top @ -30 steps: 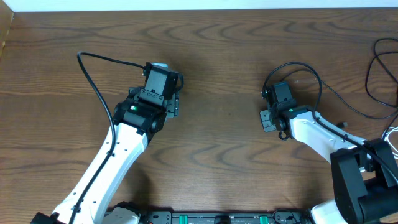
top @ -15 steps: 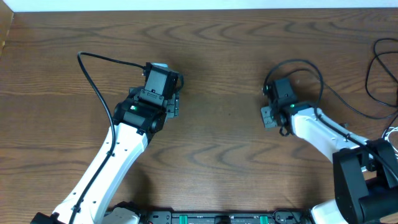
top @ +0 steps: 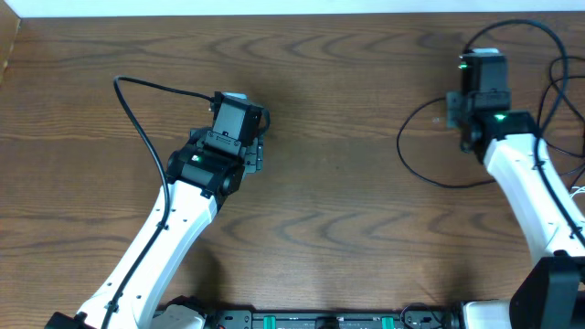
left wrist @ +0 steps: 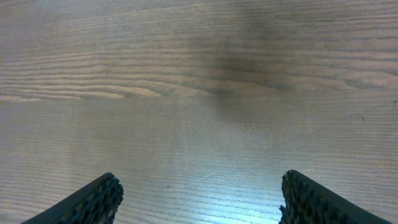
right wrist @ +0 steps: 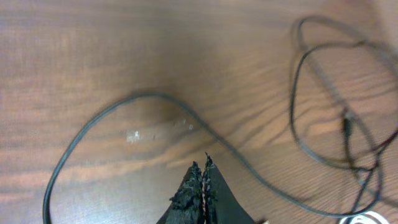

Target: Untangle cables

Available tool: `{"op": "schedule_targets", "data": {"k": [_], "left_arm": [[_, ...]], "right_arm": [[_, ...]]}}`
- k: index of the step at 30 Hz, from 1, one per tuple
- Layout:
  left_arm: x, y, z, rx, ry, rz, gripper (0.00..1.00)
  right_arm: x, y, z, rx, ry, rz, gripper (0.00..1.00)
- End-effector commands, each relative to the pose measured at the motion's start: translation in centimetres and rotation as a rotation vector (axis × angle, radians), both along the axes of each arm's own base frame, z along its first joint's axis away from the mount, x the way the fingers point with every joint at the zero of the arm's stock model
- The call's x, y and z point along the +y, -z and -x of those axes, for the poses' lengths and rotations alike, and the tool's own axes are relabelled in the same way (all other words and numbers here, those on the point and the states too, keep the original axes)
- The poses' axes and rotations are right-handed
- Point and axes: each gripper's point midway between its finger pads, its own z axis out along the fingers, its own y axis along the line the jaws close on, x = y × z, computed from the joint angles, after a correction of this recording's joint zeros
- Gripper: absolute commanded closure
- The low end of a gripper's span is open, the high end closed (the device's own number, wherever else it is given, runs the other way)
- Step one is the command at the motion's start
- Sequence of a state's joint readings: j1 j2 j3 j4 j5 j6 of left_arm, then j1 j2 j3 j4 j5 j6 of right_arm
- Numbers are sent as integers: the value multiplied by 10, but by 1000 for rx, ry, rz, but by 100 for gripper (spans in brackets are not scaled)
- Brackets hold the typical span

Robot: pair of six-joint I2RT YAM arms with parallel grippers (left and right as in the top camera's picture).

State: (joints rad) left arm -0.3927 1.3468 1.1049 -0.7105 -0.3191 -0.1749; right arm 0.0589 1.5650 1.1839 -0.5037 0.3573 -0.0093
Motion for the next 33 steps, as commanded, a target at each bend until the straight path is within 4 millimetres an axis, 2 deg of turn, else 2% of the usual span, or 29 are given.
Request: {"op": "schedule_targets", "data": {"k": [1,3,6,8,15,24,29,33], "left_arm": [[3,4,1,15,5,-16,17],[3,4,1,15,5,-16,17],[3,4,1,15,5,-17,17],[3,4,1,15,5,-16,17],[3,4,1,15,5,-16,17],[3,4,1,15,5,-16,17],[3,4,1,15,5,-16,17],[3,4,1,15,5,-16,17]], "right_arm": [[46,12,4,52,-200,-279,85],[62,22,11,93,-256,-369,66],[72,40,22,163,-278,-413,33],[77,54,30,220,-295,-408,26],[89,99,47,384,-330,-398,18],[109,149,67,559,-388,-383,14],[120,170,79,637,-407,-378,18],[120,178,83,667,-404,-346,33]]}}
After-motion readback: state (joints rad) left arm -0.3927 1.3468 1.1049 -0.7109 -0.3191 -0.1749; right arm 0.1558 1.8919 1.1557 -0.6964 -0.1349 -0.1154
